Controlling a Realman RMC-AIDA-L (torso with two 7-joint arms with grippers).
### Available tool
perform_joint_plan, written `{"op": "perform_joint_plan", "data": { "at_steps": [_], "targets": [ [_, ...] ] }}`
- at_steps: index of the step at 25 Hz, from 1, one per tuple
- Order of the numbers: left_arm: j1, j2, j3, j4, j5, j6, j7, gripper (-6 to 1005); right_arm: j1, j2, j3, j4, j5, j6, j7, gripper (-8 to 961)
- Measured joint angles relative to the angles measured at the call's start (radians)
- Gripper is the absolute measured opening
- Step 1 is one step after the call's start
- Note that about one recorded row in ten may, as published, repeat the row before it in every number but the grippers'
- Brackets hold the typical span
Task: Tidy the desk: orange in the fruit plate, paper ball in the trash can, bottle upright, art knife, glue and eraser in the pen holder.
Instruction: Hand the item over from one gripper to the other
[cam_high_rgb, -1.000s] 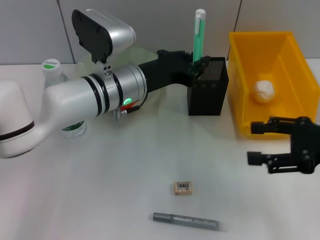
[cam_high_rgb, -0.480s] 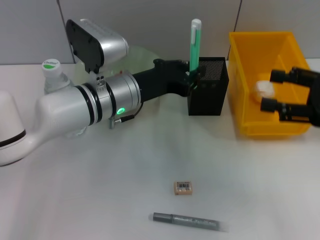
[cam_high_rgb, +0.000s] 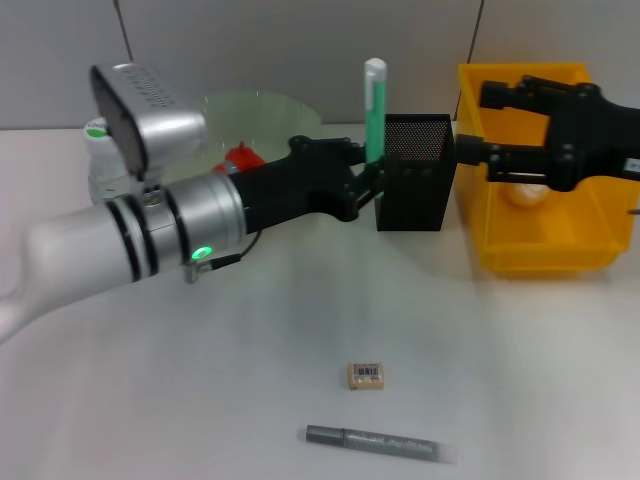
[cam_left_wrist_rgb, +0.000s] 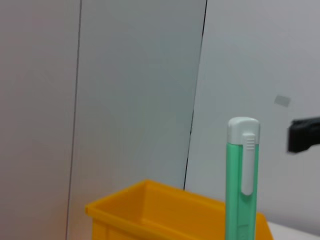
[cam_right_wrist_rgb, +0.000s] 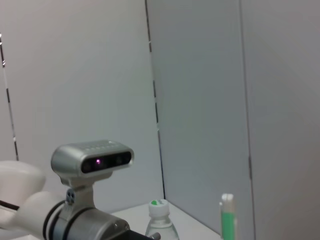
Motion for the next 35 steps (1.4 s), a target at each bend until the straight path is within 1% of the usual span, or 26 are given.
{"op": "perform_joint_plan", "data": {
  "at_steps": [1,3,5,6,12,13,17,21,22,33,35],
  "targets": [
    [0.025,0.007,-0.004,0.02,0.002,0.013,-0.003,203,0.008,0.001,-0.022,0.003,0.003,0.016,0.0,834],
    [0.051,0.013,-0.003,0.046,0.02,0.03,-0.008,203,0.024,0.002,-0.059,0.018,0.011,0.046,0.0,834],
    [0.056,0.014,-0.003,0.05,0.027,0.034,-0.009,204,0.041,0.002,-0.092,0.037,0.022,0.07,-0.004,834],
    [0.071,0.015,-0.003,0.065,0.046,0.042,-0.011,204,0.049,0.002,-0.109,0.047,0.03,0.081,-0.006,834],
    [0.078,0.017,-0.003,0.065,0.055,0.051,-0.014,204,0.086,0.002,-0.21,0.086,0.056,0.161,-0.013,832],
    [0.084,0.022,-0.001,0.065,0.055,0.061,-0.014,204,0.094,0.002,-0.228,0.094,0.056,0.176,-0.014,831],
    [0.088,0.024,0.001,0.067,0.055,0.062,-0.014,204,0.111,0.003,-0.268,0.111,0.057,0.213,-0.015,828],
    [0.088,0.024,0.001,0.067,0.055,0.062,-0.014,204,0.113,0.005,-0.279,0.123,0.069,0.229,-0.032,825],
    [0.1,0.027,-0.002,0.068,0.055,0.062,-0.014,204,0.113,0.005,-0.281,0.125,0.074,0.232,-0.035,824],
    [0.101,0.029,-0.003,0.061,0.054,0.055,-0.009,204,0.123,0.004,-0.286,0.161,0.079,0.248,-0.037,816],
    [0.101,0.029,-0.003,0.058,0.053,0.049,-0.005,204,0.126,0.003,-0.287,0.162,0.076,0.25,-0.037,754]
  ]
}}
